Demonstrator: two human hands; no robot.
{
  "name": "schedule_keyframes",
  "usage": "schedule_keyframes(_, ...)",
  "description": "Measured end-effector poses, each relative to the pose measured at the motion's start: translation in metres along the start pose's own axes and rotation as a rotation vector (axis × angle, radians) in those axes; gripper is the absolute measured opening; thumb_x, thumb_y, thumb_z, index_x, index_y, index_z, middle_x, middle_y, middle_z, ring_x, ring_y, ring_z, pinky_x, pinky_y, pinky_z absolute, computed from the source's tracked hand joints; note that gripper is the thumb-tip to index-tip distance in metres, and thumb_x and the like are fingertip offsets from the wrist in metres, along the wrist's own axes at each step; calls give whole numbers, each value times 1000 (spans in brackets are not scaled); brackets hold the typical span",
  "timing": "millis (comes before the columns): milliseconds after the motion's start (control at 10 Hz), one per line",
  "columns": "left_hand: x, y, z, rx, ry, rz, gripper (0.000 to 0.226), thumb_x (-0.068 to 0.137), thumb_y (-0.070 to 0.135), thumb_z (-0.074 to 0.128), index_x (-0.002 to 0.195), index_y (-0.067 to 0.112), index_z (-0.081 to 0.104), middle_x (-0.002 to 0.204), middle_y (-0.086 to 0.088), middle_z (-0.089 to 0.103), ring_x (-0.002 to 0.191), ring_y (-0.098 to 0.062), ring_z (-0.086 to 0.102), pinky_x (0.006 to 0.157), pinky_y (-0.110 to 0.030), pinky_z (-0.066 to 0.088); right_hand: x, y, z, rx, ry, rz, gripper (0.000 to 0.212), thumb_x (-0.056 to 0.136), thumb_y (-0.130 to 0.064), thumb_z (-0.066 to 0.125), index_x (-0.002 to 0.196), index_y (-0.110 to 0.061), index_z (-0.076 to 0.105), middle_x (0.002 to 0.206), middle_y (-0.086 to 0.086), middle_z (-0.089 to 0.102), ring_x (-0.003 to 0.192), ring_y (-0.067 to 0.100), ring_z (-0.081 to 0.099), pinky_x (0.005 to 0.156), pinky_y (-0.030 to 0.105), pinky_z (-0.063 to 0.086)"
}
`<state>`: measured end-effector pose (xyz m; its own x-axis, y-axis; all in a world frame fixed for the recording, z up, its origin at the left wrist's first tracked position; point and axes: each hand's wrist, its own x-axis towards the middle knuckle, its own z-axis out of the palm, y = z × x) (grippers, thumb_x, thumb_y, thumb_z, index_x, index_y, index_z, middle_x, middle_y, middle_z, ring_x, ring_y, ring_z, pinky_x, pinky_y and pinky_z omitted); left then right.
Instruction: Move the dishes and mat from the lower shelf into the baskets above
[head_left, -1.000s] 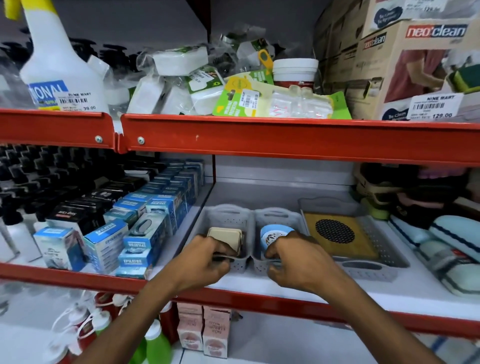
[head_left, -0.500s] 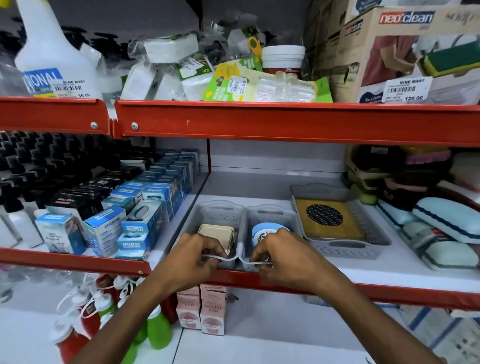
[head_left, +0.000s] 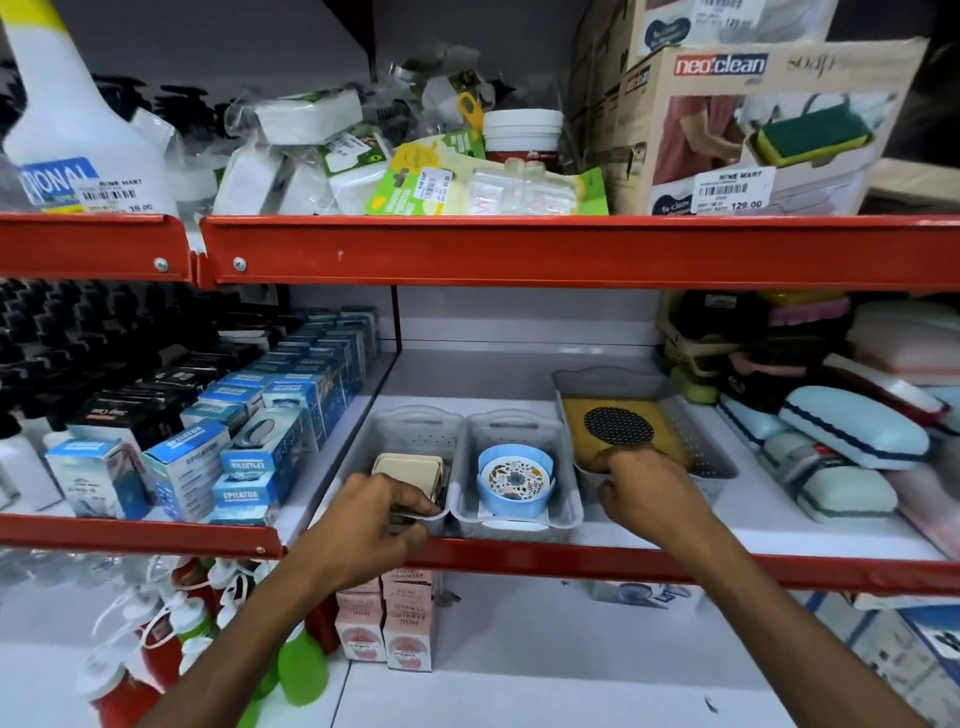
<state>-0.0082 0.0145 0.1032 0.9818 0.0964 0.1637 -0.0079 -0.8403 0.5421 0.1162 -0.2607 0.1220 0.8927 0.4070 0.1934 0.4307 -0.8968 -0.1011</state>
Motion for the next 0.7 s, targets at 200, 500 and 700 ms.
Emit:
schedule_keyframes(200, -1, 3, 1, 14, 15, -8, 36, 75, 33, 63, 107, 23, 76, 110, 10, 77, 100, 0, 69, 98, -29, 56, -11, 2, -4, 0, -12, -58, 20, 82, -6, 64, 88, -19, 77, 82, 7, 73, 75, 26, 67, 61, 28, 42)
schedule_keyframes(500, -1, 8, 0, 25, 13, -9, 33, 75, 32, 66, 104, 21, 77, 108, 7, 78, 98, -2, 69, 97, -30, 57, -25, 9, -5, -9, -91, -205, 14, 73, -9, 69, 80, -19, 75, 72, -2, 73, 65, 13, 68, 62, 37, 63)
schedule_keyframes(700, -1, 19, -2, 149, 102, 111, 32, 80, 28, 61, 109, 23, 75, 115, 9, 75, 102, 3, 62, 97, -17, 50, -36, 1, -22, 61, -7, -227, 15, 84, -26, 66, 94, -23, 75, 87, -3, 77, 76, 14, 70, 68, 35, 62)
